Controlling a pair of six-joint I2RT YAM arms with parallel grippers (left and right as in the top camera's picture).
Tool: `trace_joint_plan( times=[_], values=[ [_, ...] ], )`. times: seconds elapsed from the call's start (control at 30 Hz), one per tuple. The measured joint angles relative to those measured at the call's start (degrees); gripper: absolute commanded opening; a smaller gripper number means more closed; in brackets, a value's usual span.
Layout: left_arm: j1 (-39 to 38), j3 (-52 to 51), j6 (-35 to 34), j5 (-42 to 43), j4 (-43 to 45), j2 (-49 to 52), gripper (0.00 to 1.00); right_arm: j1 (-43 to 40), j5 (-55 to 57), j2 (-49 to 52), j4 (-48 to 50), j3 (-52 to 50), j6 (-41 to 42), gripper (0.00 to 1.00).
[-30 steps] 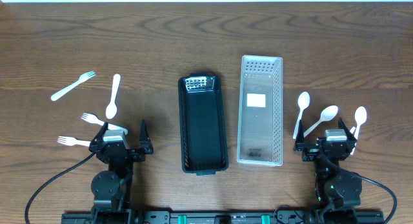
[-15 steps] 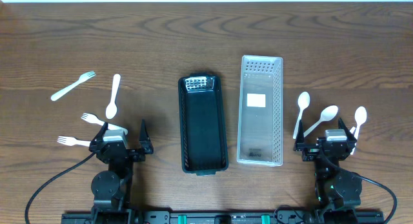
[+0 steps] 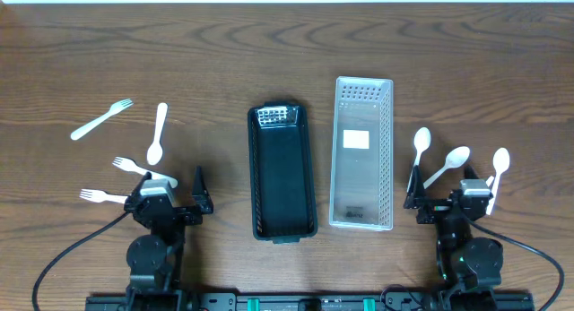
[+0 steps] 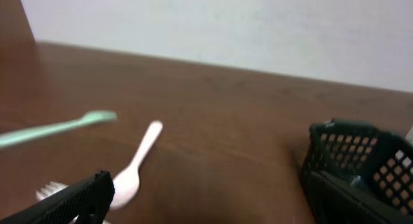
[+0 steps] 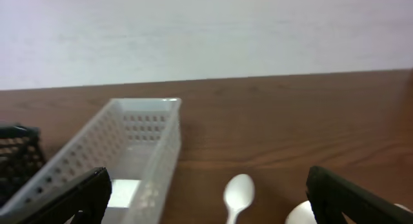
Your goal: Pack container
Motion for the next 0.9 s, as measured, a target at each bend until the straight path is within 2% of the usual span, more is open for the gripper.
trace_joint_plan(
  times=[0.13,0.33,0.53,0.6,0.7,0.73,0.77,0.8,0.83,0.87,0.9],
  values=[
    [0.0,9.9,-0.98,-0.17,-6.43,7.89,0.98,0.0,-0.46,5.09,-1.7,7.02,1.36,0.99],
    [0.0,38.4,-0.66,-0.22,-18.49,29.14,0.98,0.0,-0.48,25.05,-11.72,29.03,1.31,0.99],
    [0.0,61.68,-0.04,-0.17,-40.04,53.16,0.98,-0.04,-0.55,51.91,-35.15,55.95,1.01,0.99],
    [0.0,65.94,0.0,-0.17,-45.66,60.08,0.98,-0.15,-0.61,60.11,-41.55,62.93,-0.11,0.99],
    [0.0,67.89,-0.04,-0.17,-49.0,67.04,0.98,-0.31,-0.7,70.79,-47.6,69.96,-1.68,0.98],
    [0.0,67.91,-0.07,-0.17,-49.44,69.07,0.98,-0.31,-0.72,73.61,-48.02,71.19,-2.05,0.87],
    [0.0,67.93,-0.07,-0.15,-49.77,70.9,0.98,-0.35,-0.74,76.52,-47.87,72.02,-2.6,0.65],
    [0.0,67.91,-0.07,-0.17,-49.94,72.22,0.99,-0.44,-0.92,78.12,-47.58,72.26,-3.02,0.58],
    [0.0,67.93,-0.07,-0.17,-49.99,73.55,0.97,-0.48,-0.9,79.84,-47.28,72.32,-3.15,0.44],
    [0.0,67.93,-0.07,-0.15,-49.99,74.9,0.9,-0.48,-0.92,81.88,-46.77,72.32,-3.28,0.34],
    [0.0,67.93,-0.13,-0.15,-49.86,76.22,0.82,-0.48,-0.9,83.54,-46.25,72.32,-3.52,0.32]
  ],
)
